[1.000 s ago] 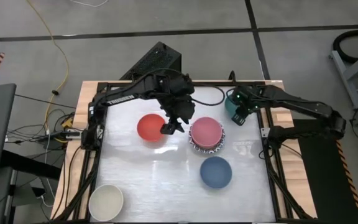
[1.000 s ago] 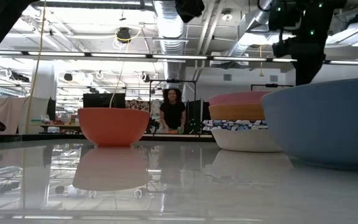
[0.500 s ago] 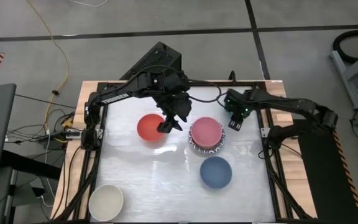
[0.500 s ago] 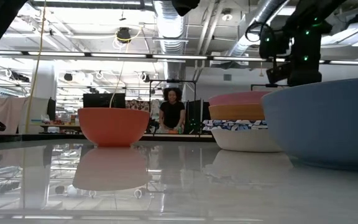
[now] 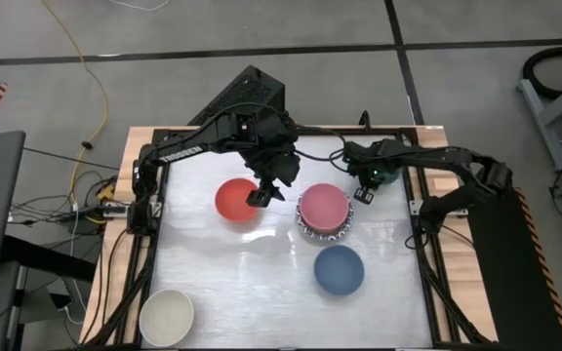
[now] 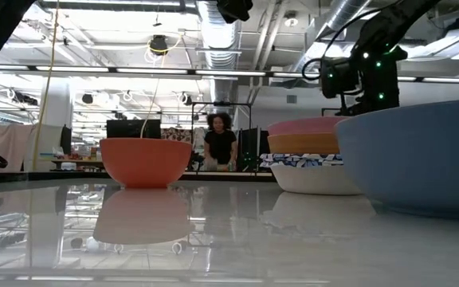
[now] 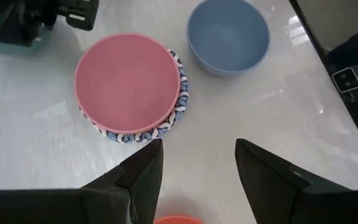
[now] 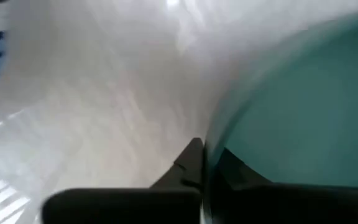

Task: Nest bowls inside each other
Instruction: Stack the green bowl on top of the pink bowl

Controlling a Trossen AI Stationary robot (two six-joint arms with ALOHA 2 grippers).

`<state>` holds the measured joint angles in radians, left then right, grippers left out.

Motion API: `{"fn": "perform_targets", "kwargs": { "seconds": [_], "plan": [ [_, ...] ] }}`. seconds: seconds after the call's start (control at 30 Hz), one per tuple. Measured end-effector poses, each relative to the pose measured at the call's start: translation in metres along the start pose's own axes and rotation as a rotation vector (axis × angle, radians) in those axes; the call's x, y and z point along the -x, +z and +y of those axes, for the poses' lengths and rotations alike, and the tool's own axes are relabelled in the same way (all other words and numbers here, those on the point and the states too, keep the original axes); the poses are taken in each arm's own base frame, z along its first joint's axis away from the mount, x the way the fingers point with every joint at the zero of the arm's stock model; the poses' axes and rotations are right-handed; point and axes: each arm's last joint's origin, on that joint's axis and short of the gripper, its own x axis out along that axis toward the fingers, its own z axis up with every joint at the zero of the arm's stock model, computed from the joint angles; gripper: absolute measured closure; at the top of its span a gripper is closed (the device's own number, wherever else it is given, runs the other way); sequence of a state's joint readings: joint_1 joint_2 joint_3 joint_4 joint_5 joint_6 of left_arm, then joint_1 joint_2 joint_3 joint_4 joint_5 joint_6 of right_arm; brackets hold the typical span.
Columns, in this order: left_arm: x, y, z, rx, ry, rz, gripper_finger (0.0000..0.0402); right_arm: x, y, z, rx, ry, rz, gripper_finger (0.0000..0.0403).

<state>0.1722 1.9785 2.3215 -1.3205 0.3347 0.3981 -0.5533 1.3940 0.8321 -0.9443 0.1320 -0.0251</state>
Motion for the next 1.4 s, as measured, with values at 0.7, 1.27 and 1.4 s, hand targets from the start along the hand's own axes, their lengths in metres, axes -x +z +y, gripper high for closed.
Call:
{"fn": "perform_targets", "kwargs": {
  "seconds": [0.7,1.27,1.4],
  "plan": [
    [0.0,-0.002,0.001,-0.13,-0.027,0.004,0.0212,0.131,-0.047,0.019,0.159,0.046,-0.515,0.0396],
    [-0.002,0.008,-0.002,-0.31,-0.005,-0.082,0.0212,0.134,-0.059,0.107,0.859,0.131,-0.466,0.0396],
    [-0.004,0.017,-0.005,-0.413,0.087,-0.099,0.0212,0.132,-0.05,0.12,0.891,0.115,-0.423,0.0396]
  ]
}}
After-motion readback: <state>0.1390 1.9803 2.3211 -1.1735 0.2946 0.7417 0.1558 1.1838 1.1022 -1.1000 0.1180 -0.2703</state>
